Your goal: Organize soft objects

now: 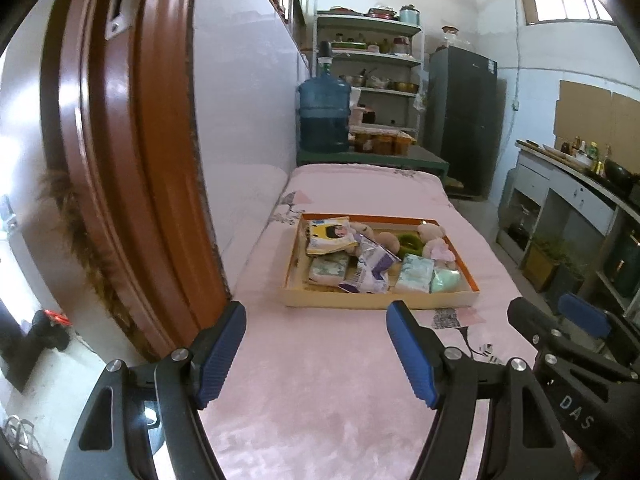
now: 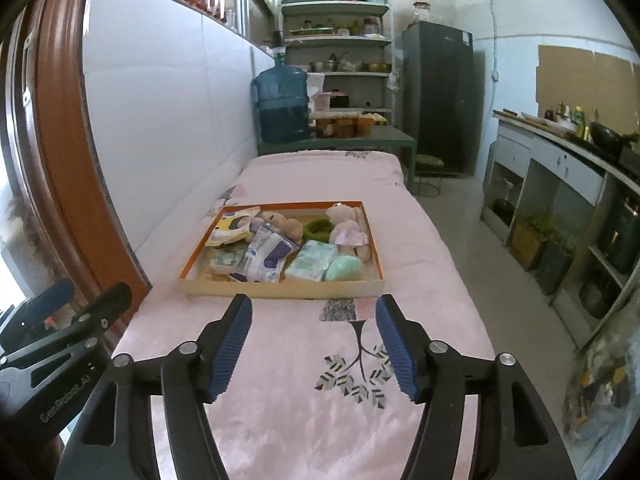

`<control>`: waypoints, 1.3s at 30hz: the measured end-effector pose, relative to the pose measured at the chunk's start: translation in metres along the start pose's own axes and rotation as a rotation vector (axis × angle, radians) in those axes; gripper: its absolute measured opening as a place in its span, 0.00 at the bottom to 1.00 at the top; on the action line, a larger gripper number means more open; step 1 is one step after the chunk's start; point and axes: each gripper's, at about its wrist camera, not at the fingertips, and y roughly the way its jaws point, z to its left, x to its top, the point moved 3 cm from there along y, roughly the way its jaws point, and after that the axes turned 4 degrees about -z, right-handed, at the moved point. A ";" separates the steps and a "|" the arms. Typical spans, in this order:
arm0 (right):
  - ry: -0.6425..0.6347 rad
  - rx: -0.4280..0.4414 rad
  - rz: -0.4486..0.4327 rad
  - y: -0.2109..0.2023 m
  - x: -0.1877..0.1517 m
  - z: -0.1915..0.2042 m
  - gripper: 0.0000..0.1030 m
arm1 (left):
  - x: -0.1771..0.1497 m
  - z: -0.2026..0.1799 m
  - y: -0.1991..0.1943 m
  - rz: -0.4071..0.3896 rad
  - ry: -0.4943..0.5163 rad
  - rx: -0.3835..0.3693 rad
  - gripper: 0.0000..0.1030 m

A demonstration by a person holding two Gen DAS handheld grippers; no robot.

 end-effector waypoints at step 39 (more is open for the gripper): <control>-0.004 0.010 -0.011 -0.013 0.000 0.004 0.70 | -0.005 0.001 -0.008 -0.003 0.009 0.014 0.70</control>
